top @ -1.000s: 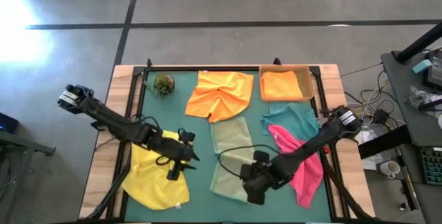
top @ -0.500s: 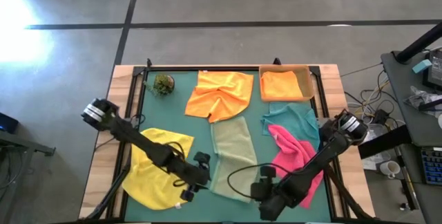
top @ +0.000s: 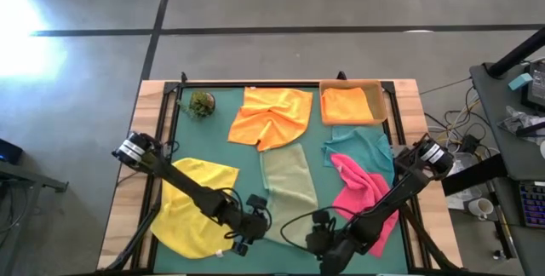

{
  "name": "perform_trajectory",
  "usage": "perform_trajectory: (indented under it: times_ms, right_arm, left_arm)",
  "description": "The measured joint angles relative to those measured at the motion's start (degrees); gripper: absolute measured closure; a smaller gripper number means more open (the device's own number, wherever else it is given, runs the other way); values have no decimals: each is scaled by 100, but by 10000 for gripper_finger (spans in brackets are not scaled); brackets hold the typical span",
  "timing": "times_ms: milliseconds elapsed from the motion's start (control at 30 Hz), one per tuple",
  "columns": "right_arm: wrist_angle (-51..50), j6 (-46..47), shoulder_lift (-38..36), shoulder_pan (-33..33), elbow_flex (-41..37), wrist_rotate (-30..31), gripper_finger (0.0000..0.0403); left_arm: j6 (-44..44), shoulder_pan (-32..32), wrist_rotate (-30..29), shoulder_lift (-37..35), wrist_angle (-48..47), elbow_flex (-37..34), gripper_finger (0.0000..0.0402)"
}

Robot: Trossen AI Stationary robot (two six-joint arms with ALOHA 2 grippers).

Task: Fold microfiber towels
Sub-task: Fold the light green microfiber towel

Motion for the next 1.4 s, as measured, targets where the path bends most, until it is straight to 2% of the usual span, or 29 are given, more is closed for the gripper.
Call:
perform_trajectory:
  times_ms: [300,467,733,1100,1233,1400]
  right_arm:
    - [542,-78,264,-28,-55,0,266]
    - [579,-12,562,-32,-51,21,266]
    - [538,293,756,-41,-44,92,266]
    - [562,697,1095,-63,43,77,266]
    - [500,845,1104,-104,41,61,268]
    - [429,1030,1113,-157,37,34,299]
  left_arm:
    - [159,-15,-78,433,-2,230,258]
    - [543,-18,-504,453,-183,229,258]
    - [624,-7,-222,595,-219,223,258]
    - [587,-4,-411,678,-260,209,261]
    - [590,-11,-431,682,-251,205,290]
    - [601,-2,-518,687,-219,195,365]
